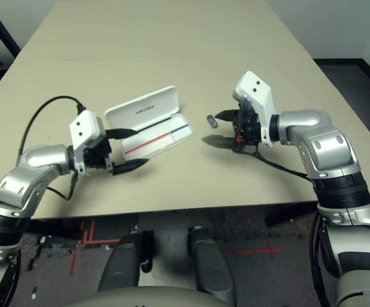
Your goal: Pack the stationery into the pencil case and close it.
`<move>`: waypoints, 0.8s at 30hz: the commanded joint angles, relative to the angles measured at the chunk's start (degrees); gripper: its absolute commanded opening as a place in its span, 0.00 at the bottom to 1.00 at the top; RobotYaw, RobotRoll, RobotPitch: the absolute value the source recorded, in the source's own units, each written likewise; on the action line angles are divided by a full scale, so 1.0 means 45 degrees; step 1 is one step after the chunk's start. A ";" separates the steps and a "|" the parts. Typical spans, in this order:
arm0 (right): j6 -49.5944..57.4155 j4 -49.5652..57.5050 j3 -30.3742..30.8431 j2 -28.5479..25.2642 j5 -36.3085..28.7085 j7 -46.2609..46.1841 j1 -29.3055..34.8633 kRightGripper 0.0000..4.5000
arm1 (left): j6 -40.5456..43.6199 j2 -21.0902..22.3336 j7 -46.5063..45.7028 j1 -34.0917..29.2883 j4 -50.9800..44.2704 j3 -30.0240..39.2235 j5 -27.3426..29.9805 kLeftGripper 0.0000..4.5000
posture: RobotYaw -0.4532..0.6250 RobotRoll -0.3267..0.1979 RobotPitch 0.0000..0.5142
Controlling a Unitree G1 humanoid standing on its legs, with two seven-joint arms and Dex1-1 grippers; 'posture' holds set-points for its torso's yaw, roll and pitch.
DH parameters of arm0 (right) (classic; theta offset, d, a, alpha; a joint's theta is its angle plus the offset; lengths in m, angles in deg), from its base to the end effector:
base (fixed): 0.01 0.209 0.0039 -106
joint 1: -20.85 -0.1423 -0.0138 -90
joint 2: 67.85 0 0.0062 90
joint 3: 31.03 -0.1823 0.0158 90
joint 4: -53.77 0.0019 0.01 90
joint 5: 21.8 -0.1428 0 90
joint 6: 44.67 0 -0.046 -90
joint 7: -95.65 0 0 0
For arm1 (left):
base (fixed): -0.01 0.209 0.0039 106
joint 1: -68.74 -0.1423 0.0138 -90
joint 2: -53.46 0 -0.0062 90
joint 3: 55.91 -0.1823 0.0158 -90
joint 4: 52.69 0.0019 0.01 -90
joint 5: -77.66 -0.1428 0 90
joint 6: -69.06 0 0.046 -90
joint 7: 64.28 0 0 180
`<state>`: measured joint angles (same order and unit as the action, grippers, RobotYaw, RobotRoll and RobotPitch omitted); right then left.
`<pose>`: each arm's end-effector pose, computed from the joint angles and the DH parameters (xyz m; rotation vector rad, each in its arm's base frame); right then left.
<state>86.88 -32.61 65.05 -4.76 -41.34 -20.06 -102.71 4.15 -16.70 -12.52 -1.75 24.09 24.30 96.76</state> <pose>0.2816 -0.2276 0.2023 -0.3337 0.3659 1.1042 0.2517 0.1913 0.1536 0.3572 0.1358 -1.1227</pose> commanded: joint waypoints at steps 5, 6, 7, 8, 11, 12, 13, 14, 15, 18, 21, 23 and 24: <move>0.0202 0.0439 0.0260 -0.0323 -0.0155 0.0280 0.0256 1.00 | 0.0890 -0.0180 -0.0251 0.0172 -0.0384 -0.0971 -0.0715 1.00 | 0.35 0.62 0.29; 0.0174 0.0392 0.0288 -0.0309 -0.0120 0.0263 0.0241 1.00 | 0.1045 -0.0199 -0.0264 0.0230 -0.0343 -0.1092 -0.0784 1.00 | 0.35 0.62 0.30; 0.0148 0.0354 0.0315 -0.0293 -0.0082 0.0236 0.0236 1.00 | 0.1349 -0.0123 -0.0297 0.0331 -0.0262 -0.1294 -0.0981 1.00 | 0.35 0.62 0.30; 0.0124 0.0334 0.0334 -0.0281 -0.0055 0.0212 0.0236 1.00 | 0.1568 -0.0048 -0.0320 0.0419 -0.0179 -0.1450 -0.1170 1.00 | 0.35 0.62 0.30; 0.0093 0.0307 0.0376 -0.0242 0.0003 0.0127 0.0231 1.00 | 0.2026 0.0079 -0.0301 0.0635 0.0016 -0.1692 -0.1517 1.00 | 0.35 0.62 0.30; 0.0087 0.0303 0.0387 -0.0227 0.0018 0.0096 0.0230 1.00 | 0.2126 0.0093 -0.0280 0.0702 0.0076 -0.1746 -0.1590 1.00 | 0.34 0.62 0.30; 0.0079 0.0309 0.0396 -0.0208 0.0032 0.0050 0.0240 1.00 | 0.2273 0.0097 -0.0276 0.0774 0.0154 -0.1810 -0.1663 1.00 | 0.34 0.62 0.30; 0.0077 0.0321 0.0405 -0.0195 0.0036 0.0011 0.0252 1.00 | 0.2418 0.0098 -0.0279 0.0832 0.0215 -0.1860 -0.1711 1.00 | 0.34 0.62 0.30; 0.0080 0.0342 0.0415 -0.0186 0.0035 -0.0023 0.0269 1.00 | 0.2545 0.0100 -0.0316 0.0893 0.0278 -0.1911 -0.1791 1.00 | 0.34 0.62 0.30; 0.0099 0.0398 0.0420 -0.0184 0.0014 -0.0101 0.0305 1.00 | 0.2815 0.0113 -0.0275 0.1016 0.0386 -0.1997 -0.1913 1.00 | 0.34 0.62 0.30; 0.0113 0.0431 0.0409 -0.0195 -0.0004 -0.0214 0.0327 1.00 | 0.3064 0.0206 -0.0133 0.1061 0.0380 -0.2041 -0.1923 1.00 | 0.34 0.62 0.30; 0.0111 0.0445 0.0414 -0.0201 -0.0003 -0.0282 0.0336 1.00 | 0.3202 0.0297 -0.0035 0.1092 0.0362 -0.2072 -0.1898 1.00 | 0.34 0.62 0.30; 0.0111 0.0451 0.0414 -0.0196 -0.0001 -0.0316 0.0339 1.00 | 0.3263 0.0352 0.0032 0.1116 0.0354 -0.2108 -0.1893 1.00 | 0.34 0.62 0.30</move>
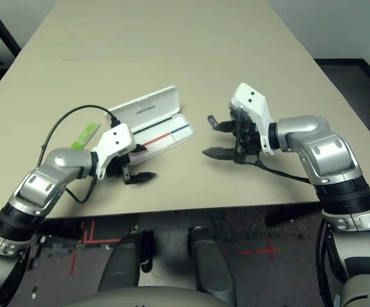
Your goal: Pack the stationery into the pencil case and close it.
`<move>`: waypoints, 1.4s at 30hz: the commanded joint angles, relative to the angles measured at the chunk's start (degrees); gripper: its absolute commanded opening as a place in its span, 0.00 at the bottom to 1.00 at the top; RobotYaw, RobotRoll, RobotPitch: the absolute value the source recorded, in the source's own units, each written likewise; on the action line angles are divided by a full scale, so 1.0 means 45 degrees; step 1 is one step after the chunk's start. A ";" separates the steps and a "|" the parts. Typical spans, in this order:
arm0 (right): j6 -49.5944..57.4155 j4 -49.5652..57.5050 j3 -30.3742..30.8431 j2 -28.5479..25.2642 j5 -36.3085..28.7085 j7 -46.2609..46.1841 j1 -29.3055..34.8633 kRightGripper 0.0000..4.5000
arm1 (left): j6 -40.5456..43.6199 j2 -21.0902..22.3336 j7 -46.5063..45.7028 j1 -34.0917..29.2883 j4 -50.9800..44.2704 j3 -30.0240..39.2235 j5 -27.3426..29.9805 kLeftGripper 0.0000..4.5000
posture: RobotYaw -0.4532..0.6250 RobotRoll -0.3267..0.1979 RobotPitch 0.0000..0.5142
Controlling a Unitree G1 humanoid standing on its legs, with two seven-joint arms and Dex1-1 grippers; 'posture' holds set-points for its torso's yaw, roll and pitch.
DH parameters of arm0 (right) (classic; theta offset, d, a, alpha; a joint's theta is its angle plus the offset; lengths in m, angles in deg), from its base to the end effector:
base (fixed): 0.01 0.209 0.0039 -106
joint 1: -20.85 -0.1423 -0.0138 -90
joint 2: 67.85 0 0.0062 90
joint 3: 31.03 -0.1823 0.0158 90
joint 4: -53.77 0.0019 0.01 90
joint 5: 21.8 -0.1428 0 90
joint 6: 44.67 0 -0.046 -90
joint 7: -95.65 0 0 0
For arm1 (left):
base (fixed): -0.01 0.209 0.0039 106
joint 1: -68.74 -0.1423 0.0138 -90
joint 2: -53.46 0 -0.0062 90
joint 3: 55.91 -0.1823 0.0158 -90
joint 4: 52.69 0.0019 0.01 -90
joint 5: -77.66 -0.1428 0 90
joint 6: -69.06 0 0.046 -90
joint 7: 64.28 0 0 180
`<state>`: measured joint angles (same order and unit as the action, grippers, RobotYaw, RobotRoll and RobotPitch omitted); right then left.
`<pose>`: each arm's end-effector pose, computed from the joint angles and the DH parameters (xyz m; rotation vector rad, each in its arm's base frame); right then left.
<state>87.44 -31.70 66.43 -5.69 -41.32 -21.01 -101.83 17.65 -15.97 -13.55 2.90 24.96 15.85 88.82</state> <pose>0.2793 -0.2265 0.1983 -0.3497 0.3996 1.0960 0.2586 0.1748 0.1449 0.4729 0.4149 -1.0835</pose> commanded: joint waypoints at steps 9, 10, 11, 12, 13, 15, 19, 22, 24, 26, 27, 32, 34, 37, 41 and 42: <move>-0.0086 0.0144 0.0179 0.0123 0.0055 -0.0342 0.0059 1.00 | 0.0678 0.0437 0.0794 0.0215 0.0156 -0.0375 -0.0065 0.79 | 0.33 0.62 0.29; -0.0101 0.0140 0.0196 0.0137 0.0064 -0.0367 0.0061 1.00 | 0.0687 0.0459 0.0836 0.0238 0.0186 -0.0374 -0.0063 0.71 | 0.33 0.62 0.29; -0.0111 0.0137 0.0213 0.0148 0.0066 -0.0395 0.0062 1.00 | 0.0709 0.0471 0.0875 0.0275 0.0232 -0.0368 -0.0046 0.61 | 0.33 0.62 0.29; -0.0114 0.0146 0.0228 0.0151 0.0063 -0.0424 0.0068 1.00 | 0.0719 0.0483 0.0907 0.0310 0.0276 -0.0360 -0.0028 0.53 | 0.32 0.62 0.29; -0.0114 0.0156 0.0239 0.0149 0.0054 -0.0440 0.0074 1.00 | 0.0716 0.0492 0.0930 0.0350 0.0328 -0.0362 -0.0020 0.46 | 0.32 0.62 0.29; -0.0102 0.0177 0.0249 0.0141 0.0036 -0.0455 0.0090 1.00 | 0.0677 0.0476 0.0960 0.0462 0.0505 -0.0361 -0.0034 0.27 | 0.32 0.62 0.29; -0.0031 0.0287 0.0215 0.0107 -0.0056 -0.0413 0.0170 1.00 | 0.0404 0.0465 0.1016 0.0665 0.0972 -0.0376 -0.0166 0.01 | 0.32 0.62 0.29; 0.0133 0.0459 0.0190 -0.0010 -0.0223 -0.0238 0.0267 1.00 | -0.0065 0.0609 0.1239 0.0830 0.1141 -0.0472 -0.0371 0.01 | 0.32 0.62 0.29; 0.0251 0.0580 0.0187 -0.0123 -0.0330 -0.0094 0.0331 1.00 | -0.0481 0.0769 0.1471 0.0929 0.1198 -0.0560 -0.0518 0.01 | 0.32 0.62 0.29; 0.0347 0.0697 0.0167 -0.0265 -0.0437 0.0048 0.0407 1.00 | -0.1006 0.0984 0.1827 0.0971 0.1143 -0.0606 -0.0653 0.01 | 0.32 0.62 0.29; 0.0388 0.0740 0.0158 -0.0321 -0.0477 0.0093 0.0434 1.00 | -0.1253 0.1110 0.2043 0.0950 0.1072 -0.0602 -0.0685 0.01 | 0.32 0.62 0.30; 0.0445 0.0822 0.0131 -0.0517 -0.0632 0.0307 0.0523 1.00 | -0.2693 0.1913 0.3139 0.0671 0.0714 -0.0496 -0.0707 0.01 | 0.32 0.62 0.30; 0.0371 0.0867 0.0127 -0.0578 -0.0759 0.0509 0.0604 1.00 | -0.3085 0.2203 0.3498 0.0521 0.0596 -0.0478 -0.0682 0.01 | 0.32 0.62 0.30; 0.0336 0.0953 0.0092 -0.0650 -0.0881 0.0659 0.0728 1.00 | -0.3394 0.2468 0.3818 0.0314 0.0374 -0.0450 -0.0633 0.01 | 0.33 0.62 0.31; 0.0262 0.0873 0.0097 -0.0647 -0.0921 0.0708 0.0759 1.00 | -0.3669 0.2624 0.4102 0.0064 0.0170 -0.0482 -0.0657 0.01 | 0.33 0.62 0.31; 0.0258 0.0853 0.0111 -0.0641 -0.0922 0.0709 0.0751 1.00 | -0.3720 0.2630 0.4126 0.0022 0.0163 -0.0493 -0.0671 0.01 | 0.33 0.62 0.31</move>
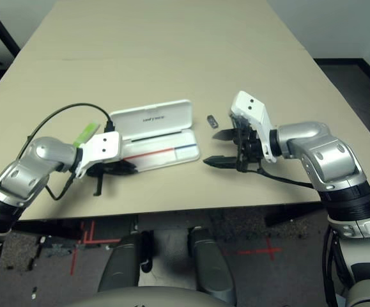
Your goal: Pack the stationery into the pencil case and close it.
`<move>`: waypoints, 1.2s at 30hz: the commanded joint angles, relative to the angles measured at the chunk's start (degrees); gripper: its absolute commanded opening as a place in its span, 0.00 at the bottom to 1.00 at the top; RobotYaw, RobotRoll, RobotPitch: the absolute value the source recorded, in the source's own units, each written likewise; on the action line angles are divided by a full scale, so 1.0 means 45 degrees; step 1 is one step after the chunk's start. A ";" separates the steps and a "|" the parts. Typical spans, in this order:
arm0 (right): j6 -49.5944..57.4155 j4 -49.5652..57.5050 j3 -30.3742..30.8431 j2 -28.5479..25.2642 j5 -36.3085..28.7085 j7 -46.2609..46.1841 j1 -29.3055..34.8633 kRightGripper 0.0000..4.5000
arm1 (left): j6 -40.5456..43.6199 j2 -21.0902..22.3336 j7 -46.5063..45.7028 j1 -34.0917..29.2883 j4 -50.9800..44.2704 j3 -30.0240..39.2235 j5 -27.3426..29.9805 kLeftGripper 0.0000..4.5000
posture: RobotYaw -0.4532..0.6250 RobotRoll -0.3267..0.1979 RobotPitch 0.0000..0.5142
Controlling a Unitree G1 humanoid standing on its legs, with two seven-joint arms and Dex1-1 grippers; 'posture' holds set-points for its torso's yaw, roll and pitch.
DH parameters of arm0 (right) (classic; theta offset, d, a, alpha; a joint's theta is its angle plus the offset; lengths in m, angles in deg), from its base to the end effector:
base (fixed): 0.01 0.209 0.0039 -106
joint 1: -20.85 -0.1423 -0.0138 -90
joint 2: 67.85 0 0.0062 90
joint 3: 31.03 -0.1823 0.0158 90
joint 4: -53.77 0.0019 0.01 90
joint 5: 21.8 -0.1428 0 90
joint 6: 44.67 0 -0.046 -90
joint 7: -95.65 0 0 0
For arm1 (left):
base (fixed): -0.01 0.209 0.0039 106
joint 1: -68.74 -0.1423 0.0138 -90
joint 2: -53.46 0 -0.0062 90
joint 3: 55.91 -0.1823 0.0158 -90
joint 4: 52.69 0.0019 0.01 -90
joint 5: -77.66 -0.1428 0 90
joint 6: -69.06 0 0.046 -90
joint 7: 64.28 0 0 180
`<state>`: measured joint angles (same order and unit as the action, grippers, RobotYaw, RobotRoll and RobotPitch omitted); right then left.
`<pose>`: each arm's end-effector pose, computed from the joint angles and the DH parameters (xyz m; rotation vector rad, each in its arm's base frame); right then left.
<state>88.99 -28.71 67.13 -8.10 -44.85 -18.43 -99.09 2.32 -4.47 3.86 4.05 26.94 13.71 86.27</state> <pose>0.2707 -0.2277 0.1928 -0.3170 0.4535 1.1766 0.2602 0.2007 0.1648 0.7310 0.4281 -1.3449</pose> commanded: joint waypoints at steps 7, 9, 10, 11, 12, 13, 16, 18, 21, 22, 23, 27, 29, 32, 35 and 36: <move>-0.0072 0.0135 -0.0032 -0.0139 -0.0206 0.0225 0.0191 1.00 | -0.1015 0.0018 0.0326 -0.0344 0.0135 -0.0124 -0.0589 0.01 | 0.34 0.62 0.31; -0.0092 0.0075 0.0002 -0.0110 -0.0172 0.0230 0.0175 1.00 | -0.1108 -0.0011 0.0347 -0.0328 0.0234 -0.0113 -0.0678 0.01 | 0.34 0.62 0.31; -0.0094 0.0068 0.0009 -0.0102 -0.0165 0.0230 0.0182 1.00 | -0.1144 -0.0025 0.0332 -0.0335 0.0250 -0.0106 -0.0720 0.01 | 0.34 0.62 0.31; -0.0092 0.0077 0.0011 -0.0099 -0.0164 0.0226 0.0194 1.00 | -0.1172 -0.0031 0.0307 -0.0352 0.0249 -0.0096 -0.0760 0.01 | 0.34 0.62 0.31; -0.0092 0.0094 0.0009 -0.0100 -0.0165 0.0222 0.0215 1.00 | -0.1194 -0.0029 0.0277 -0.0378 0.0231 -0.0089 -0.0803 0.01 | 0.34 0.62 0.31; -0.0092 0.0099 0.0010 -0.0098 -0.0164 0.0217 0.0225 1.00 | -0.1208 -0.0025 0.0251 -0.0397 0.0215 -0.0080 -0.0848 0.01 | 0.34 0.62 0.31; -0.0155 -0.0026 0.0095 -0.0080 -0.0072 0.0216 0.0205 1.00 | -0.1123 -0.0010 0.0245 -0.0447 0.0090 0.0005 -0.0851 0.17 | 0.34 0.62 0.32; -0.0198 -0.0093 0.0142 -0.0060 -0.0027 0.0210 0.0190 1.00 | -0.1011 0.0004 0.0260 -0.0509 -0.0092 0.0128 -0.0698 0.34 | 0.35 0.62 0.32; -0.0227 -0.0163 0.0200 -0.0023 0.0002 0.0214 0.0161 1.00 | -0.0777 0.0088 0.0326 -0.0622 -0.0482 0.0299 -0.0461 0.59 | 0.35 0.62 0.31; -0.0239 -0.0186 0.0217 -0.0007 0.0011 0.0215 0.0155 1.00 | -0.0700 0.0111 0.0336 -0.0681 -0.0627 0.0373 -0.0375 0.68 | 0.35 0.62 0.31; -0.0261 -0.0224 0.0234 0.0010 0.0023 0.0222 0.0145 1.00 | -0.0627 0.0136 0.0350 -0.0766 -0.0812 0.0490 -0.0257 0.77 | 0.35 0.62 0.31; -0.0344 -0.0402 0.0267 0.0070 0.0069 0.0265 0.0057 1.00 | -0.0156 0.0305 0.0403 -0.1039 -0.1560 0.1026 0.0261 0.99 | 0.36 0.62 0.30; -0.0378 -0.0482 0.0244 0.0085 0.0067 0.0297 0.0004 1.00 | 0.0056 0.0418 0.0401 -0.1137 -0.1846 0.1391 0.0578 0.99 | 0.36 0.62 0.29; -0.0294 -0.0501 0.0004 0.0110 -0.0188 0.0365 -0.0024 1.00 | 0.0283 0.0479 0.0288 -0.1212 -0.2078 0.2062 0.1118 0.99 | 0.36 0.62 0.28; 0.0084 -0.0331 -0.0481 0.0073 -0.0672 0.0284 0.0037 1.00 | 0.0427 0.0626 0.0278 -0.1140 -0.2074 0.2895 0.1687 0.99 | 0.37 0.62 0.28; 0.0168 -0.0254 -0.0628 -0.0011 -0.0773 0.0224 0.0096 1.00 | 0.0455 0.0741 0.0278 -0.1123 -0.2076 0.3075 0.1742 0.99 | 0.37 0.62 0.28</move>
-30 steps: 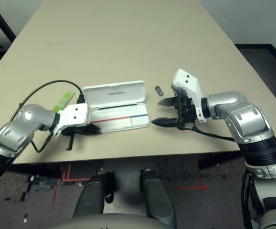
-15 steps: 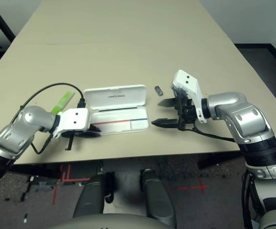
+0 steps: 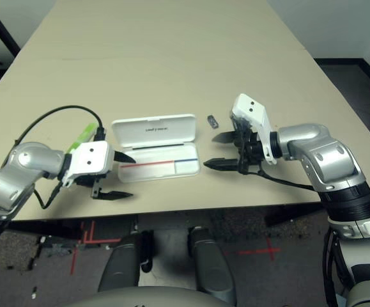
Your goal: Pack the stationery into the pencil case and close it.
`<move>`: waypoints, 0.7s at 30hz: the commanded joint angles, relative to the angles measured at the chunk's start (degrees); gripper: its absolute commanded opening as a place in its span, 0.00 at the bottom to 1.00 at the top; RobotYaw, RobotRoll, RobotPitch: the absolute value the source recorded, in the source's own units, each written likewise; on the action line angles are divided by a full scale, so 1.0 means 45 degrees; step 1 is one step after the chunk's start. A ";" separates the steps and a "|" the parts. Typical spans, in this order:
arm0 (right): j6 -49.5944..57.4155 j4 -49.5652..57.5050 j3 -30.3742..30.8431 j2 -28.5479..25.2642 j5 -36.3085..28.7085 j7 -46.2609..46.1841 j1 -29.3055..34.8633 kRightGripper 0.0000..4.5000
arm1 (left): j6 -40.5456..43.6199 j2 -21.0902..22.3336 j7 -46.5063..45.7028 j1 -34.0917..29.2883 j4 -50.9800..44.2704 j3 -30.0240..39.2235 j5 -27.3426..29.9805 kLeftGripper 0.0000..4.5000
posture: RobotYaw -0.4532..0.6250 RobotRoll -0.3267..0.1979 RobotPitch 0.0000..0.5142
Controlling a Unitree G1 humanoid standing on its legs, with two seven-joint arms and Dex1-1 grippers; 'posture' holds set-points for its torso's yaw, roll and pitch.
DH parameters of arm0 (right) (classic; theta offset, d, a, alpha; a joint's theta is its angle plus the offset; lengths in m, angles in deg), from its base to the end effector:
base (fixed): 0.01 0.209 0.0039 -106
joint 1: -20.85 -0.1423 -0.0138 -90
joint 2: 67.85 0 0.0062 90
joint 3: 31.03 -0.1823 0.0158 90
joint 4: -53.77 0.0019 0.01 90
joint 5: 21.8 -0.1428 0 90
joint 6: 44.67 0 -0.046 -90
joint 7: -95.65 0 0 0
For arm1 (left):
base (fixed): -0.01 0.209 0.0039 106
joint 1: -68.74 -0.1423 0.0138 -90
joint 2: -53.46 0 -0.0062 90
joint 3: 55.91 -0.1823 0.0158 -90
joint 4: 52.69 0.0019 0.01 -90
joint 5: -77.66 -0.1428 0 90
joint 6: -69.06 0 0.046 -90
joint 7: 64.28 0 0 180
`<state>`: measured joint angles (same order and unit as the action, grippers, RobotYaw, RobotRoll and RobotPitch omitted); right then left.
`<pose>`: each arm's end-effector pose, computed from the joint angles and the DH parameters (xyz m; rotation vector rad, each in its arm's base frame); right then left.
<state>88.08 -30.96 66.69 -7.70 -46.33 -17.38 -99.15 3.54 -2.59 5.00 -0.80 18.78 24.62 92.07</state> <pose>0.2734 -0.2315 0.1892 -0.2693 0.4488 1.1947 0.2425 0.2152 0.1910 0.6834 0.2891 -1.3231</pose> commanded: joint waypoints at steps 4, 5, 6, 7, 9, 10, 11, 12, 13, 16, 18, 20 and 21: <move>0.0832 0.0321 -0.1348 -0.0463 -0.0669 -0.0512 0.0304 1.00 | 0.0444 0.0596 0.0053 -0.0055 -0.0529 0.1348 0.1010 0.99 | 0.37 0.62 0.27; 0.0976 0.0293 -0.1570 -0.0544 -0.0699 -0.0679 0.0332 1.00 | 0.0551 0.0586 0.0010 -0.0027 -0.0617 0.1499 0.1188 0.99 | 0.37 0.62 0.27; 0.1191 0.0282 -0.1779 -0.0662 -0.0715 -0.0876 0.0364 1.00 | 0.0702 0.0560 -0.0062 0.0029 -0.0703 0.1636 0.1359 0.99 | 0.37 0.62 0.27; 0.1378 0.0287 -0.1957 -0.0764 -0.0729 -0.1062 0.0402 1.00 | 0.0830 0.0540 -0.0123 0.0077 -0.0777 0.1742 0.1503 0.99 | 0.37 0.62 0.27; 0.1662 0.0202 -0.2264 -0.0939 -0.0712 -0.1436 0.0462 1.00 | 0.1003 0.0446 -0.0225 0.0193 -0.0857 0.1912 0.1802 0.99 | 0.37 0.62 0.26; 0.1851 0.0186 -0.2385 -0.0993 -0.0694 -0.1649 0.0480 1.00 | 0.1068 0.0424 -0.0276 0.0252 -0.0878 0.1949 0.1916 0.99 | 0.37 0.62 0.26; 0.2001 0.0204 -0.2471 -0.1035 -0.0695 -0.1824 0.0499 1.00 | 0.1095 0.0397 -0.0312 0.0290 -0.0895 0.1982 0.2026 0.99 | 0.37 0.62 0.26; 0.2121 0.0252 -0.2586 -0.1021 -0.0738 -0.1993 0.0528 1.00 | 0.1081 0.0340 -0.0332 0.0315 -0.0914 0.2031 0.2155 0.99 | 0.37 0.62 0.26; 0.2239 0.0297 -0.2701 -0.0979 -0.0794 -0.2147 0.0553 1.00 | 0.1097 0.0291 -0.0364 0.0334 -0.0932 0.2076 0.2287 0.99 | 0.36 0.62 0.26; 0.2592 0.0532 -0.2904 -0.0769 -0.0673 -0.2994 0.0628 1.00 | 0.1181 0.0181 -0.0478 0.0408 -0.0950 0.2229 0.2632 0.99 | 0.36 0.62 0.27; 0.2802 0.0616 -0.3007 -0.0588 -0.0657 -0.3530 0.0636 1.00 | 0.1175 0.0126 -0.0539 0.0467 -0.0920 0.2285 0.2752 0.99 | 0.36 0.62 0.27; 0.3059 0.0613 -0.3083 -0.0428 -0.0653 -0.3984 0.0583 1.00 | 0.1169 0.0113 -0.0607 0.0521 -0.0897 0.2263 0.2802 0.99 | 0.36 0.62 0.27; 0.3485 0.0431 -0.3083 -0.0246 -0.0481 -0.4593 0.0352 1.00 | 0.1155 0.0106 -0.0624 0.0526 -0.0891 0.2255 0.2819 0.99 | 0.36 0.62 0.27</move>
<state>101.25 -29.35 53.60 -9.69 -48.81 -35.15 -97.12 8.45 -2.03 2.52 0.97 15.56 34.18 103.59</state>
